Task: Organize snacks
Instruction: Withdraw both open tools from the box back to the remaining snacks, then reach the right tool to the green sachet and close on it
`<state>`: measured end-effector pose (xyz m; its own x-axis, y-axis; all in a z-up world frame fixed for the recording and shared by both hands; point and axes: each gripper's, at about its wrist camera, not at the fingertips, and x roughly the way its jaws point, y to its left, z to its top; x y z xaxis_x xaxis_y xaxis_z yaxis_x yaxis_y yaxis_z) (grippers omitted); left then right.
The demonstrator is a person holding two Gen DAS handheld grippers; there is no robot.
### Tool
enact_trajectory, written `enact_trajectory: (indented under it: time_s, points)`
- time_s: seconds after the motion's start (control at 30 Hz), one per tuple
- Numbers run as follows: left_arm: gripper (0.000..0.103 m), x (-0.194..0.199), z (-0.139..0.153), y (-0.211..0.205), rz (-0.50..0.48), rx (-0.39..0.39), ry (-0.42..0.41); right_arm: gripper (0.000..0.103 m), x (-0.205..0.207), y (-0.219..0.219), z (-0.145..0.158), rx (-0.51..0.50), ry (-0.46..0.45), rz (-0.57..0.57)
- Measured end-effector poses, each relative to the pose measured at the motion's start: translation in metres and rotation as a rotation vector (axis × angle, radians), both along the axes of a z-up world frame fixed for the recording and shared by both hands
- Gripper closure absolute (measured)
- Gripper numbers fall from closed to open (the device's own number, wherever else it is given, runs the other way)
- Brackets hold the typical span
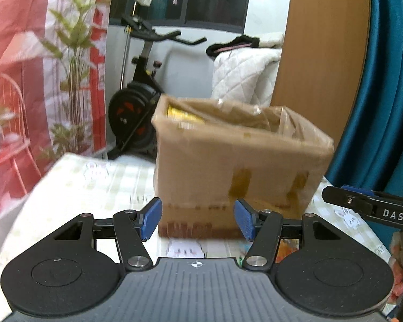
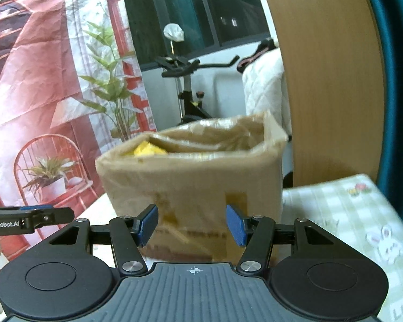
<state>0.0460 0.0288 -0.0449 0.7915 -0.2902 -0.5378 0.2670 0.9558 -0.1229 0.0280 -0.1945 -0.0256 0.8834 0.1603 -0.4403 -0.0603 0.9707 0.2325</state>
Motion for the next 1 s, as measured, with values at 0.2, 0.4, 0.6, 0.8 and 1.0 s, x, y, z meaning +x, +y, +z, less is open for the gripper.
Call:
enact_trajectory:
  time_s: [0.2, 0.4, 0.6, 0.8, 1.0]
  points:
    - [0.041, -0.001, -0.030, 0.006, 0.017, -0.008, 0.037, 0.050, -0.010, 0.007, -0.034, -0.025, 0.057, 0.001]
    - [0.041, -0.001, -0.051, 0.003, 0.019, 0.019, 0.019, 0.050, -0.014, 0.013, -0.063, -0.056, 0.105, -0.006]
    - [0.041, -0.004, -0.065, 0.001, 0.019, 0.019, 0.010, 0.050, -0.014, 0.016, -0.082, -0.077, 0.133, 0.003]
    - [0.041, -0.007, -0.074, 0.004, 0.014, 0.030, 0.016, 0.050, -0.015, 0.017, -0.093, -0.082, 0.148, 0.014]
    - [0.042, -0.006, -0.083, 0.004, -0.006, 0.037, 0.039, 0.050, -0.012, 0.019, -0.102, -0.082, 0.163, 0.027]
